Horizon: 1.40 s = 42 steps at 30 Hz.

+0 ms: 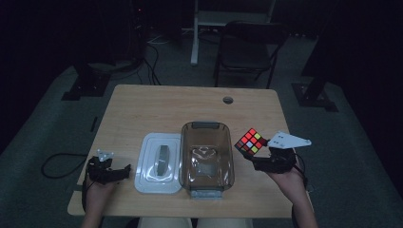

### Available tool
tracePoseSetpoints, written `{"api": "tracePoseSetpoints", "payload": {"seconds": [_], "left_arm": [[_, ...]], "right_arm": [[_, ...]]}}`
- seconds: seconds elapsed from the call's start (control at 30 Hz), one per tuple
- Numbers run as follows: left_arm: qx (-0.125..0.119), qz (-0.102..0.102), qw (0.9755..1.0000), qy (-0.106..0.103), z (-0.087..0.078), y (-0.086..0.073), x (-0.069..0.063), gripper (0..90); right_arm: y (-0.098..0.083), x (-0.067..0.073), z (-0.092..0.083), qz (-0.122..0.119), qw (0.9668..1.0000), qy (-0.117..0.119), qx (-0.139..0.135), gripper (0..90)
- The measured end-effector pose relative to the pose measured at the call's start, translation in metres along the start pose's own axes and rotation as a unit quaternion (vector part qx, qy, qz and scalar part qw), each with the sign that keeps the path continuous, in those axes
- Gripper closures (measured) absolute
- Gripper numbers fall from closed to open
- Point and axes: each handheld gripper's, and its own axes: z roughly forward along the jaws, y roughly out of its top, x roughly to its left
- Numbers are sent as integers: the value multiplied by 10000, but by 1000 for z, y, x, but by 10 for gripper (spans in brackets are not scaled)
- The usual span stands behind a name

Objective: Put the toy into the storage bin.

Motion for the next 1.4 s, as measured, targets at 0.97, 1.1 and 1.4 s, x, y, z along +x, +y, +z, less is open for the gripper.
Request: {"api": "tracePoseSetpoints", "payload": {"seconds": [0.97,1.1,1.4], "left_arm": [[1,2,10000,-1,0,0,0,7],[1,2,10000,-1,0,0,0,7],[1,26,10000,-25,0,0,0,7]], "right_arm": [[26,48,69,-1067,9796,1337,1054,339],[29,53,78,-1264,9719,1507,1290,339],[36,61,95,-1618,9550,1698,1817,339]]}}
